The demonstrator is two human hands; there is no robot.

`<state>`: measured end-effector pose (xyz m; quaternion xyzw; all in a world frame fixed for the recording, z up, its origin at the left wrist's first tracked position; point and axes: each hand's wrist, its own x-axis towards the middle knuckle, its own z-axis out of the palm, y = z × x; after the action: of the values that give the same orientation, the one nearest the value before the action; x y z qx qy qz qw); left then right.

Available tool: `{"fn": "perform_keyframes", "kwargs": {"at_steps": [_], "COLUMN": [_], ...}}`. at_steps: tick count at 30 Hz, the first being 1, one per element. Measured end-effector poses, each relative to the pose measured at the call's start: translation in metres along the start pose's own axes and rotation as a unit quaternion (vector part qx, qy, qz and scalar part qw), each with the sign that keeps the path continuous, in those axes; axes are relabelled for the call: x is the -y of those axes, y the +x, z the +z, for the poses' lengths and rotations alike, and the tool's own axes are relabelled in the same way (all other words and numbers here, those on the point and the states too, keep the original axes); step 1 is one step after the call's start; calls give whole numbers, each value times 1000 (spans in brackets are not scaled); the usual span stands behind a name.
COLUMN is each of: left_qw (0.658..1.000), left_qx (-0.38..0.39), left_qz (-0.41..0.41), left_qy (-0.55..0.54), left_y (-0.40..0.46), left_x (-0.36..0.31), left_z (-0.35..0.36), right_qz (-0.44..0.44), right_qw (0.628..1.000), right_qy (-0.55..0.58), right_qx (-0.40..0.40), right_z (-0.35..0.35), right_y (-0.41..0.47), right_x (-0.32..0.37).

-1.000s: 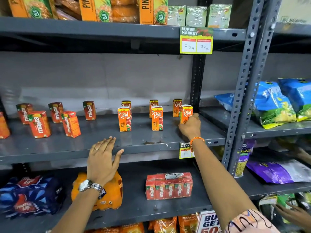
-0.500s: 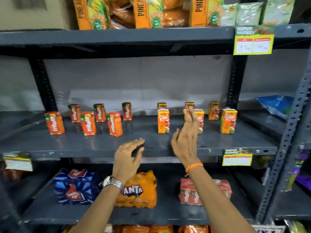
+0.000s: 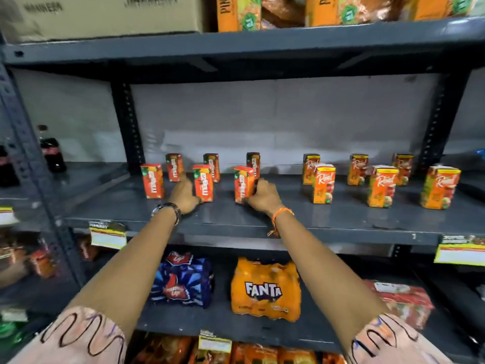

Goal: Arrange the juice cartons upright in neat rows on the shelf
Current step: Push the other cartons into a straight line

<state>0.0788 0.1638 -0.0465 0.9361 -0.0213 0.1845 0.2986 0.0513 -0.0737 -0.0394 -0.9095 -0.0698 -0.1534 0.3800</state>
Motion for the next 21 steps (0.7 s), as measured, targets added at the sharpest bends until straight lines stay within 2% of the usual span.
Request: {"fn": "perform_keyframes", "kwargs": {"at_steps": [4, 8, 13, 21], "left_qw": [998, 996, 995, 997], "left_qx": [52, 52, 53, 37], "left_qz": [-5, -1, -1, -2], "left_qy": [-37, -68, -81, -64], "left_y": [7, 7, 3, 8], "left_x": [-5, 4, 7, 14], "left_z": [-6, -1, -1, 3], "right_qz": [37, 82, 86, 77], "right_qw": [998, 990, 992, 991], "right_qy": [29, 46, -21, -60], "right_qx": [-35, -101, -86, -90], "right_z": [10, 7, 11, 12], "right_y": [5, 6, 7, 4], "right_x": [-1, -9, -7, -2]}}
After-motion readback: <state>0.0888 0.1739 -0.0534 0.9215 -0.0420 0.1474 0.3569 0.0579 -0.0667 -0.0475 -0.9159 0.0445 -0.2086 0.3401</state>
